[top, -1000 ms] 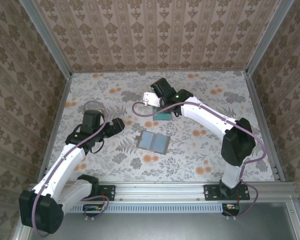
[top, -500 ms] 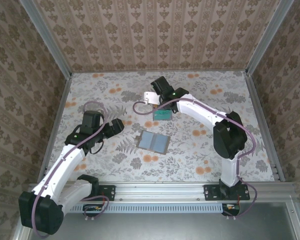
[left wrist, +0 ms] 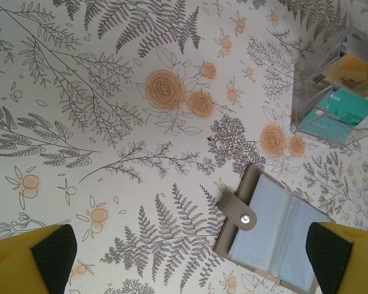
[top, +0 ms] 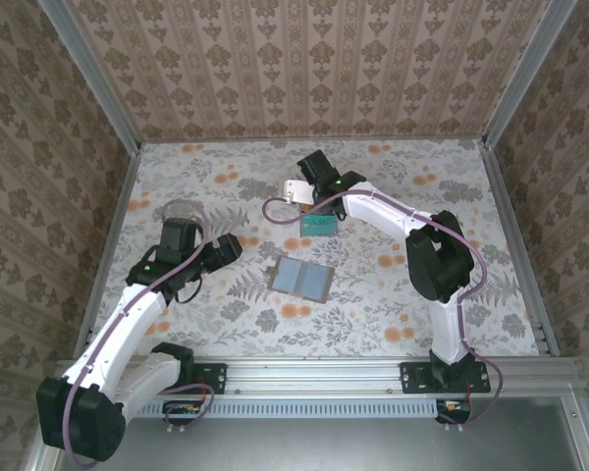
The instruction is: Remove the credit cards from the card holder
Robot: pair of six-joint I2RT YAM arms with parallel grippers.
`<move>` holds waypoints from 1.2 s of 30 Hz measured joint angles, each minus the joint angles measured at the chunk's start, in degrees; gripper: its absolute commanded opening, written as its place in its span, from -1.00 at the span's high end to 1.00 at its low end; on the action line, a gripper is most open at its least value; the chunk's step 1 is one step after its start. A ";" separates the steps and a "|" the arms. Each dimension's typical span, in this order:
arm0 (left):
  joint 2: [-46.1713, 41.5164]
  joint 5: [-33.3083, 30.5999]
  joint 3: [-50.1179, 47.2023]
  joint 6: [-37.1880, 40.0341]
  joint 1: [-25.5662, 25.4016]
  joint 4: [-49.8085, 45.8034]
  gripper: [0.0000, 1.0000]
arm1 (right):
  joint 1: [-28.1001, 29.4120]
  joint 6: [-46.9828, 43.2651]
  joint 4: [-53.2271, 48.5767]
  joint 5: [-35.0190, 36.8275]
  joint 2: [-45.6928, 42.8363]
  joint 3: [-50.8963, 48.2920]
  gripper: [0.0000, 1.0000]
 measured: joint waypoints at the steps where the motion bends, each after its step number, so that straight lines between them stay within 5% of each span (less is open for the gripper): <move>1: 0.00 -0.02 0.00 -0.02 0.17 0.00 -1.00 | -0.04 0.00 0.00 -0.17 0.13 0.00 1.00; 16: 0.31 -0.15 0.00 -0.02 1.03 0.09 -1.00 | -0.87 -0.02 0.26 -0.39 1.20 0.00 1.00; 18: 0.33 -0.15 0.00 -0.02 1.05 0.09 -1.00 | -0.90 -0.02 0.46 -0.37 1.38 0.00 0.79; 20: 0.33 -0.15 0.00 -0.02 1.07 0.11 -1.00 | -0.94 0.17 0.96 -0.24 1.55 0.00 0.33; 36: 0.44 0.09 0.00 -0.02 1.53 0.33 -1.00 | -2.80 3.76 7.74 3.82 3.93 0.07 0.30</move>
